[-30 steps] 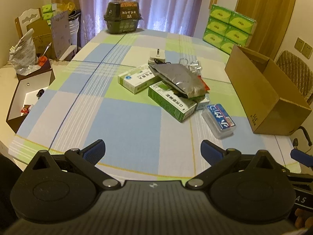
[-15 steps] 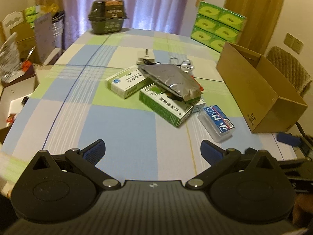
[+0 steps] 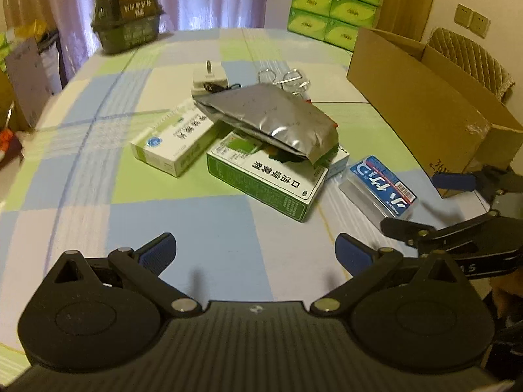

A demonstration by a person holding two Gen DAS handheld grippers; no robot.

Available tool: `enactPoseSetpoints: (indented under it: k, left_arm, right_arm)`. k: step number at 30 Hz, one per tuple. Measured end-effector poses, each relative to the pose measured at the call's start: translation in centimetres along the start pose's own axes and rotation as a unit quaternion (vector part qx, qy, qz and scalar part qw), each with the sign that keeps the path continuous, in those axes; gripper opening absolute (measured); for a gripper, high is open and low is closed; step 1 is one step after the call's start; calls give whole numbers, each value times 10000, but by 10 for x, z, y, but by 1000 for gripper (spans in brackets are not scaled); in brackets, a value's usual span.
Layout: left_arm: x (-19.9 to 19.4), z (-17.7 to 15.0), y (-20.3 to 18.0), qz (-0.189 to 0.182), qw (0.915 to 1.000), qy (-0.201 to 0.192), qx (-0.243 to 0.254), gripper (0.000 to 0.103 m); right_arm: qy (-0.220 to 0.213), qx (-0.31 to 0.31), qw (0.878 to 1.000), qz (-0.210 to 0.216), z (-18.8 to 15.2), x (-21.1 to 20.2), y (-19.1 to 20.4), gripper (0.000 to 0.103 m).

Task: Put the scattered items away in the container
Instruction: 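Grasp the toothpaste box with the right gripper while the left gripper reaches the green medicine box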

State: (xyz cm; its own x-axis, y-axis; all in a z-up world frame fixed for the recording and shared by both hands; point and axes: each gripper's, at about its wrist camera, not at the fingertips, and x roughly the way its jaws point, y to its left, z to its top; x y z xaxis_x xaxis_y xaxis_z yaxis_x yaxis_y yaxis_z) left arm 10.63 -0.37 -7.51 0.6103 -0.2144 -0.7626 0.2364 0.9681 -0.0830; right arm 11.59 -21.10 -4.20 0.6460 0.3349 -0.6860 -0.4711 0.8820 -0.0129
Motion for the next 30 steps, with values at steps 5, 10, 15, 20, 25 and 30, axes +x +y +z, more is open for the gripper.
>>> enactPoseSetpoints:
  k: [5,10,15,20,25,30]
  left_arm:
    - [15,1,3,-13,9999,42,-100,102]
    - [22,2,6,-22,9998,66,-202,102]
    - [24,6,7,-102,9994,-31,-328,102]
    - [22,9,12,-37,9985,-136,-531,102]
    - [17,7,24,38,9972,-146,-726,102]
    - [22,12,22,77,9972,-187,-713,102]
  right_arm:
    - [72,-91,9999,-51,1,15,-2,92]
    - [77,-128,9999,-58,5,20,-1,59]
    - [-20,-65,10000,-61,12,22,-1,59]
    - [15,-273,9996,-12,14,31,11,59]
    - [-40,-512,9973,530,11,28,26,58]
    - [-69,-185,9995,253,4,23,19,58]
